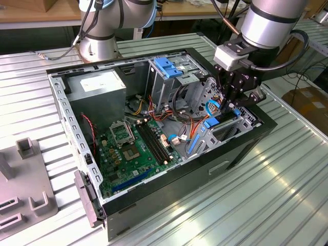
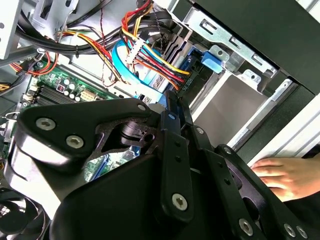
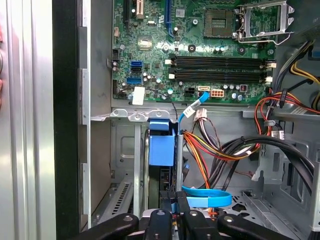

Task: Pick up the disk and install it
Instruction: 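Insert the second disk wire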

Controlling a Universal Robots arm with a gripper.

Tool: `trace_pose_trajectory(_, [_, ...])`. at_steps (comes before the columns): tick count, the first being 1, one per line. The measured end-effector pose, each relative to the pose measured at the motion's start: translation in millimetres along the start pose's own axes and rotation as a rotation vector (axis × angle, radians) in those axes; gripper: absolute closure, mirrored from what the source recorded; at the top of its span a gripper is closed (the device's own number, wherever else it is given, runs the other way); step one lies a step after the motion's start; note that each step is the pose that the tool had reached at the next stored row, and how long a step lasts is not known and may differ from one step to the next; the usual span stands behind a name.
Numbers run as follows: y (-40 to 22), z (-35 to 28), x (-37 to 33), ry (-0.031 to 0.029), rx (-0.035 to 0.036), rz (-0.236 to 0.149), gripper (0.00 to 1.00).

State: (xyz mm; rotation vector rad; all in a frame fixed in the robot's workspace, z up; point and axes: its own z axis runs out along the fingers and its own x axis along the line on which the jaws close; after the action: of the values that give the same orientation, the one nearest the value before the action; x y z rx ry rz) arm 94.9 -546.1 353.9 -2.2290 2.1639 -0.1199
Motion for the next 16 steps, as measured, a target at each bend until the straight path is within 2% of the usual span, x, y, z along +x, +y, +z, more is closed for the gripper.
trace_pose_trajectory(4, [0.0, 0.0, 1.2, -0.0057, 0.0001, 0.000, 0.84])
trace_pose_trajectory(6, [0.1, 0.1, 2.8, -0.0122, 0.0003, 0.001, 0.84])
trace_pose_trajectory(9, [0.1, 0.1, 5.0, -0.0252, 0.0007, 0.002, 0.84])
trace_pose_trajectory(11, [0.2, 0.2, 7.3, -0.0396, 0.0012, 0.003, 0.84])
trace_pose_trajectory(14, [0.2, 0.2, 8.5, -0.0448, 0.0013, 0.004, 0.84])
trace_pose_trajectory(16, [0.3, 0.3, 10.9, -0.0521, 0.0015, 0.004, 0.84])
